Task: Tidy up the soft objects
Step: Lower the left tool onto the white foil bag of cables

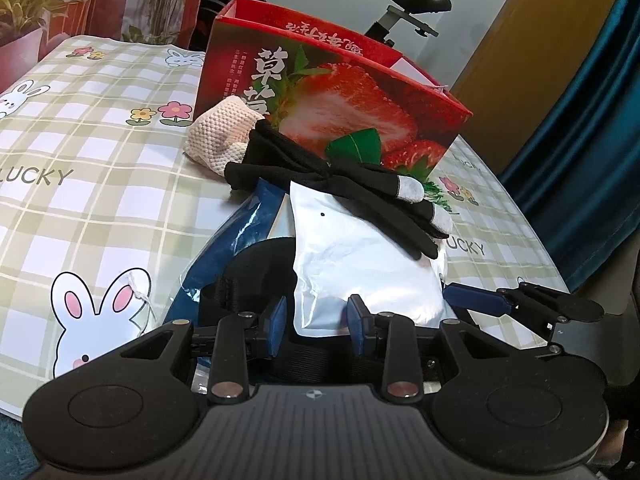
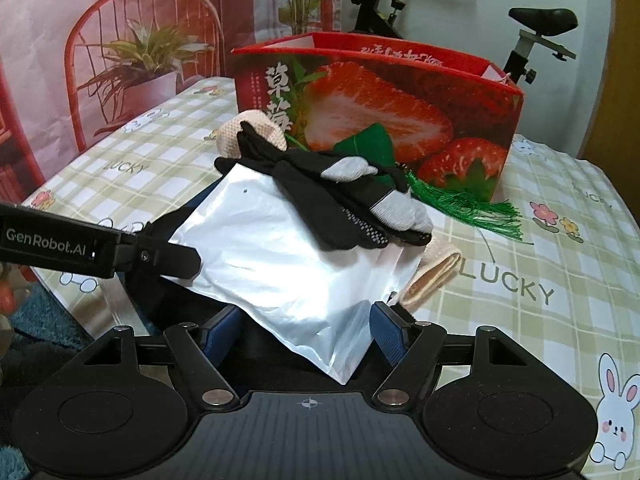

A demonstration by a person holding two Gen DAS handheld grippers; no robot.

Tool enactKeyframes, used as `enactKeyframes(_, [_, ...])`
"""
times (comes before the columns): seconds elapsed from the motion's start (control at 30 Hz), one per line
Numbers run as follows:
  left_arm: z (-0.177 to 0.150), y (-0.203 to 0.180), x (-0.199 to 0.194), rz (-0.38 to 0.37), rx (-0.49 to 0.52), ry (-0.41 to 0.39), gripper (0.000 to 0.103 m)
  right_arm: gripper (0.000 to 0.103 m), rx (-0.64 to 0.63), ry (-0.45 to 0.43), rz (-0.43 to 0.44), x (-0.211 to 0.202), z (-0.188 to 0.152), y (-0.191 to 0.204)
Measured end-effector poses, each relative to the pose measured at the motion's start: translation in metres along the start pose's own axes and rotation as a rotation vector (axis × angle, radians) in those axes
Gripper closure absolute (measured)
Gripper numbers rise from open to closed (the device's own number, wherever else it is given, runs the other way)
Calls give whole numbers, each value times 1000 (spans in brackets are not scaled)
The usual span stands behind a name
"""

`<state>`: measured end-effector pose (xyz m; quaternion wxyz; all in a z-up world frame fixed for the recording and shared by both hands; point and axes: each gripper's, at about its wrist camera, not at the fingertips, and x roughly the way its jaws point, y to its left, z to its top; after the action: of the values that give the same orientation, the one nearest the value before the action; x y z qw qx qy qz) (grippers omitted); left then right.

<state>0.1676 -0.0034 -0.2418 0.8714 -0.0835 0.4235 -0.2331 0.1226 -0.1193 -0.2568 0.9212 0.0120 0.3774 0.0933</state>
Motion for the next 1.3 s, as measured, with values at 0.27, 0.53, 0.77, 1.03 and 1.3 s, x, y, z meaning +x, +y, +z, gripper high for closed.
enactKeyframes(0.27, [0, 0, -1, 1, 0, -3, 67, 36, 10, -10, -2, -1, -1, -1])
enactKeyframes(0.53, [1, 0, -2, 2, -2, -9, 67, 36, 20, -31, 1, -4, 0, -3])
enactKeyframes(0.77, [1, 0, -2, 3, -2, -10, 67, 36, 16, -24, -1, -4, 0, -2])
enactKeyframes(1.03, [1, -1, -2, -22, -1, -13, 68, 35, -2, -4, -9, 2, -3, 0])
enactKeyframes(1.3, [6, -3, -6, -53, -13, -33, 68, 35, -10, -20, -23, 1, 0, -3])
